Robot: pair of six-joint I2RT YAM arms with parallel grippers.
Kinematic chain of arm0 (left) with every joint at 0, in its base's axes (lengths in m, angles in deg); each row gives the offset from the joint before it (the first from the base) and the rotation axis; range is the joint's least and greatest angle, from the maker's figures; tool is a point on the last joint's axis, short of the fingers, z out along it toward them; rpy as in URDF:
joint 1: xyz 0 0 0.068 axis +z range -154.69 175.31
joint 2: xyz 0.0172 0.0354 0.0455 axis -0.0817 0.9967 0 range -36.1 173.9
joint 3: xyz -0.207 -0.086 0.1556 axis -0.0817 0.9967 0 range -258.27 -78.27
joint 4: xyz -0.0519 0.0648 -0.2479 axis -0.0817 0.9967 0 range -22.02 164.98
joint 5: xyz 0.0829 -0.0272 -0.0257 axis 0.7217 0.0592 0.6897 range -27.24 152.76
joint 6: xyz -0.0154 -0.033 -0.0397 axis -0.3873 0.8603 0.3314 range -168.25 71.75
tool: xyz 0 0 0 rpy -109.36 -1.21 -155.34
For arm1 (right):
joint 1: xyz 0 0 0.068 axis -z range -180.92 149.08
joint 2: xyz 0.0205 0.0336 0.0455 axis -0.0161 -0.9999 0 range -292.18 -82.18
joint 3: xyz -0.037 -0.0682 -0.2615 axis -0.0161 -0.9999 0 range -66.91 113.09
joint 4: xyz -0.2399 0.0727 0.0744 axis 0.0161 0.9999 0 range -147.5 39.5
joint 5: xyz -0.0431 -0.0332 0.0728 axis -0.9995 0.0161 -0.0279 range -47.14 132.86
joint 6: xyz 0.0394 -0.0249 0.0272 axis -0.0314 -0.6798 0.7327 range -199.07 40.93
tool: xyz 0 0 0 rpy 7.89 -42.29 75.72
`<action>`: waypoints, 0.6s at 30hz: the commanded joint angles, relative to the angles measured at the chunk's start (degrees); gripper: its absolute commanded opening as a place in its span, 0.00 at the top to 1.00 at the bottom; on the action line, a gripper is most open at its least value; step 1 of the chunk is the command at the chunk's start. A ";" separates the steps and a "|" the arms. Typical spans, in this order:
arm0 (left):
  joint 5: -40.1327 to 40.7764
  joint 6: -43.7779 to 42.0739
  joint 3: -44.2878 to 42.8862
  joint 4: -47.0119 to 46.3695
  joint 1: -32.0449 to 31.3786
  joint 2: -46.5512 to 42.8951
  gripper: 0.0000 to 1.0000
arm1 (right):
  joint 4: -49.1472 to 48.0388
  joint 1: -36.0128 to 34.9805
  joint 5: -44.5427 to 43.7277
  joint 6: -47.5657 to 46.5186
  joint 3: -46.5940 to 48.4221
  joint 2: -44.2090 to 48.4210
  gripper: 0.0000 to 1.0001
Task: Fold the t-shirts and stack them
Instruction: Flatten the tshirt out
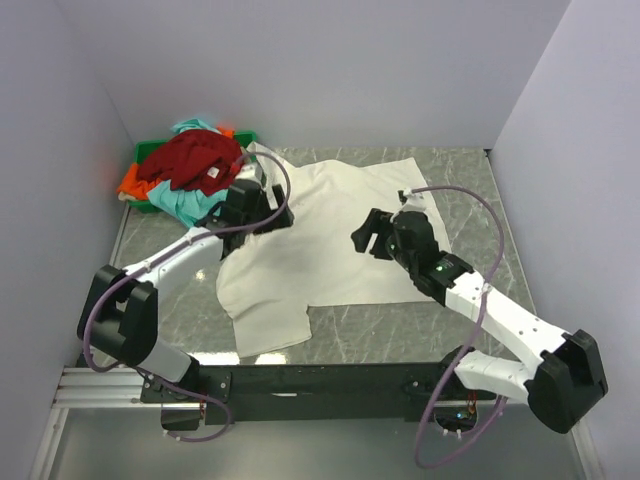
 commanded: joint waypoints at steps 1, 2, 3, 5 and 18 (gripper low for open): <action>1.01 2.24 5.42 -1.75 -0.69 -1.71 0.01 | -4.45 4.06 2.90 0.15 -2.74 -2.88 0.22; 0.74 2.41 7.35 -1.41 -0.78 -2.14 0.01 | -5.15 5.46 4.13 0.24 -3.27 -3.50 0.22; 1.00 2.85 8.24 -1.14 -0.78 -2.24 0.01 | -5.42 5.91 4.49 0.24 -3.45 -4.11 0.22; 1.70 3.03 10.34 -0.79 -0.78 -2.24 0.00 | -5.86 6.70 4.67 0.41 -3.62 -5.61 0.22; 1.27 2.68 7.46 -2.80 -0.61 11.55 0.01 | -9.20 10.75 10.03 4.45 -2.22 -19.76 0.24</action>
